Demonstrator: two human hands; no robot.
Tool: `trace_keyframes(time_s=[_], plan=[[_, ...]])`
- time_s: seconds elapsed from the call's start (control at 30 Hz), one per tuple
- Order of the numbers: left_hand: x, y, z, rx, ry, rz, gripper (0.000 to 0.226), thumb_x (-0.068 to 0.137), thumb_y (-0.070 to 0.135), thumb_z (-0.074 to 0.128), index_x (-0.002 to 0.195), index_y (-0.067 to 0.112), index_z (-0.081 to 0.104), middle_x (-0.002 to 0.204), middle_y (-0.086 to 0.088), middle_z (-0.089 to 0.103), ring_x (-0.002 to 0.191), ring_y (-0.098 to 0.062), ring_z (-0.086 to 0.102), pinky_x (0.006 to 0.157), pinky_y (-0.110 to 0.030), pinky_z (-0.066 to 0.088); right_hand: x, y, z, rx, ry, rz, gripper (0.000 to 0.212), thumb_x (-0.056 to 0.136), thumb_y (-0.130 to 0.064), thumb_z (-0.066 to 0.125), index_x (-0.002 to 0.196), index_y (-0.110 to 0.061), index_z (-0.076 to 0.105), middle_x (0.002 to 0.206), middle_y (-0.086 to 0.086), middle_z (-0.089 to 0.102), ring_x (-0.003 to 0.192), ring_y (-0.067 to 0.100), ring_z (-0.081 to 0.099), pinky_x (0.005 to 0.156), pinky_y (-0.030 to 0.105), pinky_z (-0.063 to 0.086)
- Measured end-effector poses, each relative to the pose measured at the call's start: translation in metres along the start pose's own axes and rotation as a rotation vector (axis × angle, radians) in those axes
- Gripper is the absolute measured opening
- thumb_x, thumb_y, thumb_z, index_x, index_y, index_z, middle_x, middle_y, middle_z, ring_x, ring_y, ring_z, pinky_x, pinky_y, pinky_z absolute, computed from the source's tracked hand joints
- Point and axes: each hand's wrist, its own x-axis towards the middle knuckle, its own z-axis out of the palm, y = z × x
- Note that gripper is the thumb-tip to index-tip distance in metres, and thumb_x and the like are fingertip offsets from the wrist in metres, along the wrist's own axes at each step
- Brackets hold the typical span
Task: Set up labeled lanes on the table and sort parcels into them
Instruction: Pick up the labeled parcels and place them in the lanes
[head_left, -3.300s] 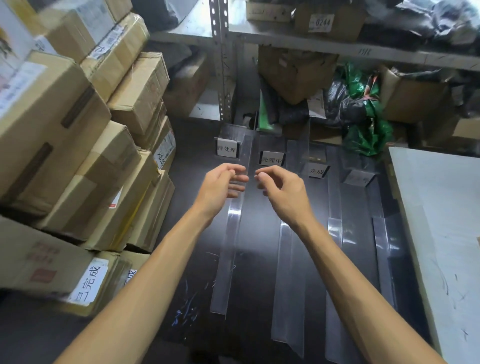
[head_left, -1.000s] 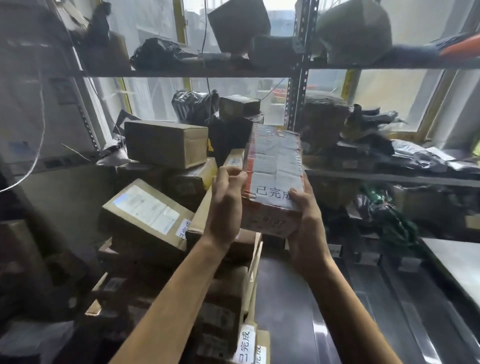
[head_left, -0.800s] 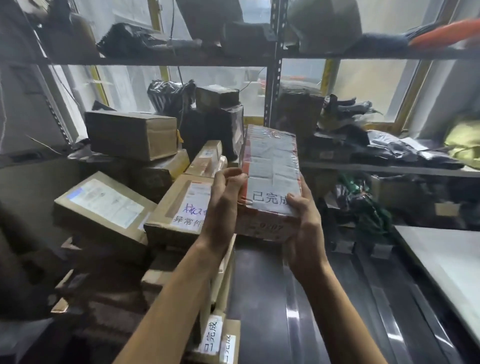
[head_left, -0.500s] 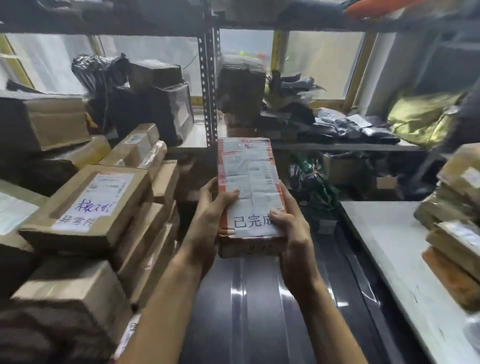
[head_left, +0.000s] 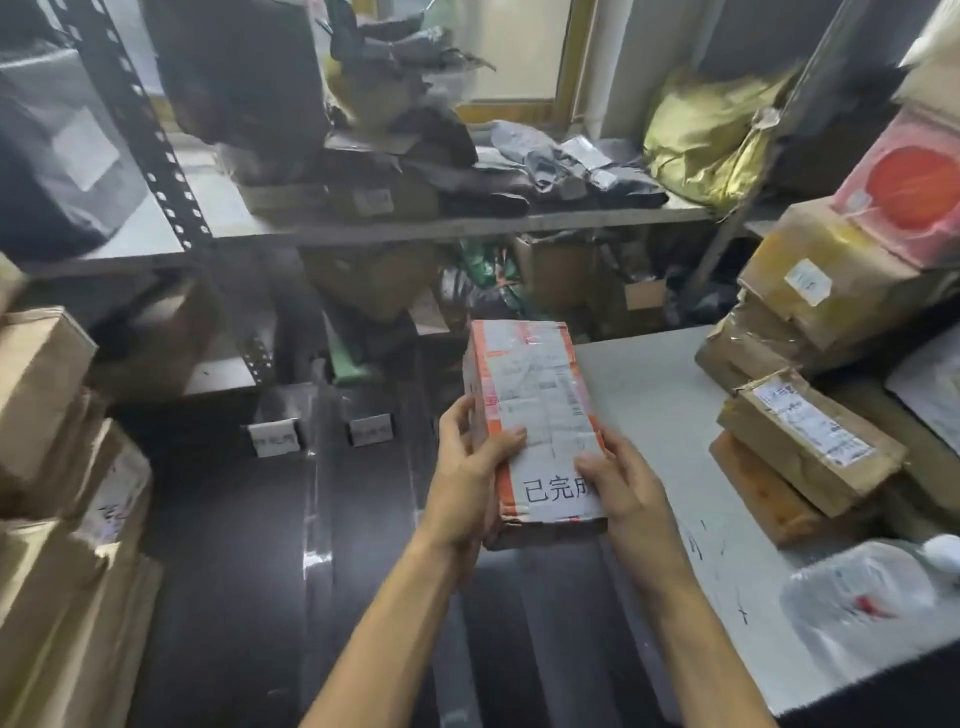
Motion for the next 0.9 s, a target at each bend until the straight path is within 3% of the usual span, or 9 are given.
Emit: trace_keyframes(time_s=[0.07, 0.13, 0.2, 0.27, 0.37, 0.5, 0.6, 0.8, 0.9], plan=[[0.025, -0.027, 0.022, -0.018, -0.016, -0.065, 0.067, 0.088, 0.006, 0.073, 0.142, 0.021, 0.036, 0.133, -0.011, 0.064, 0.110, -0.025, 0.072, 0.087, -0.041, 0.062, 0.016, 0.002, -0.025, -0.264, 0.052, 0.037, 0.035, 0.098, -0.025, 0.065, 0.132, -0.029, 0.055, 0.125, -0.001, 0.071, 0.091, 0.006, 0.073, 0.067, 0.016, 0.057], [0.042, -0.053, 0.040, -0.039, -0.010, -0.140, 0.070, 0.084, 0.007, 0.076, 0.137, 0.027, 0.036, 0.137, -0.014, 0.062, 0.114, -0.030, 0.069, 0.095, -0.049, 0.058, 0.031, 0.007, -0.042, -0.565, 0.068, 0.062, 0.063, 0.092, -0.043, 0.070, 0.146, -0.034, 0.040, 0.133, -0.009, 0.062, 0.099, 0.002, 0.066, 0.073, 0.016, 0.053], [0.055, -0.071, 0.055, -0.061, 0.003, -0.198, 0.074, 0.077, 0.009, 0.077, 0.135, 0.031, 0.036, 0.138, -0.015, 0.060, 0.114, -0.031, 0.068, 0.092, -0.047, 0.060, 0.046, 0.016, -0.051, -0.882, 0.030, 0.063, 0.097, 0.081, -0.065, 0.070, 0.157, -0.040, 0.014, 0.142, -0.006, 0.048, 0.120, 0.016, 0.056, 0.091, 0.034, 0.053], [0.068, -0.082, 0.064, -0.088, 0.017, -0.252, 0.071, 0.087, 0.000, 0.072, 0.138, 0.030, 0.033, 0.135, -0.017, 0.062, 0.105, -0.029, 0.071, 0.077, -0.039, 0.064, 0.066, 0.029, -0.057, -1.076, -0.029, 0.066, 0.109, 0.075, -0.077, 0.061, 0.157, -0.045, -0.003, 0.150, -0.001, 0.032, 0.132, 0.023, 0.042, 0.103, 0.042, 0.049], [0.092, -0.093, 0.067, -0.051, 0.046, -0.312, 0.071, 0.092, -0.003, 0.065, 0.143, 0.032, 0.030, 0.130, -0.015, 0.066, 0.098, -0.028, 0.075, 0.070, -0.037, 0.063, 0.100, 0.044, -0.070, -1.140, -0.146, 0.092, 0.111, 0.072, -0.077, 0.061, 0.157, -0.045, -0.003, 0.147, -0.001, 0.024, 0.132, 0.022, 0.037, 0.103, 0.039, 0.050], [0.122, -0.097, 0.073, 0.177, 0.071, -0.346, 0.058, 0.092, 0.014, 0.069, 0.140, 0.029, 0.041, 0.129, -0.002, 0.069, 0.107, -0.020, 0.073, 0.085, -0.033, 0.061, 0.139, 0.064, -0.075, -1.073, -0.143, 0.092, 0.106, 0.071, -0.073, 0.059, 0.158, -0.045, 0.004, 0.139, 0.002, 0.030, 0.125, 0.019, 0.040, 0.096, 0.033, 0.054], [0.143, -0.101, 0.078, 0.378, 0.062, -0.355, 0.058, 0.079, 0.033, 0.067, 0.135, 0.036, 0.052, 0.136, 0.001, 0.063, 0.117, -0.016, 0.068, 0.102, -0.039, 0.054, 0.158, 0.079, -0.075, -1.103, -0.098, 0.062, 0.101, 0.078, -0.076, 0.054, 0.159, -0.044, 0.003, 0.141, 0.003, 0.030, 0.126, 0.020, 0.039, 0.099, 0.034, 0.052], [0.161, -0.101, 0.087, 0.597, 0.058, -0.293, 0.048, 0.096, 0.005, 0.047, 0.133, 0.034, 0.051, 0.137, 0.008, 0.059, 0.123, -0.012, 0.060, 0.104, -0.033, 0.052, 0.173, 0.098, -0.072, -1.132, -0.077, 0.026, 0.095, 0.089, -0.065, 0.056, 0.161, -0.039, 0.000, 0.150, 0.009, 0.024, 0.132, 0.023, 0.034, 0.106, 0.036, 0.043], [0.165, -0.105, 0.087, 0.660, 0.154, -0.247, 0.050, 0.086, 0.015, 0.047, 0.118, 0.053, 0.048, 0.138, 0.008, 0.057, 0.125, -0.009, 0.057, 0.108, -0.037, 0.049, 0.175, 0.106, -0.068, -1.133, -0.119, 0.022, 0.102, 0.087, -0.060, 0.062, 0.162, -0.036, -0.004, 0.153, 0.010, 0.017, 0.135, 0.025, 0.030, 0.110, 0.037, 0.040]])
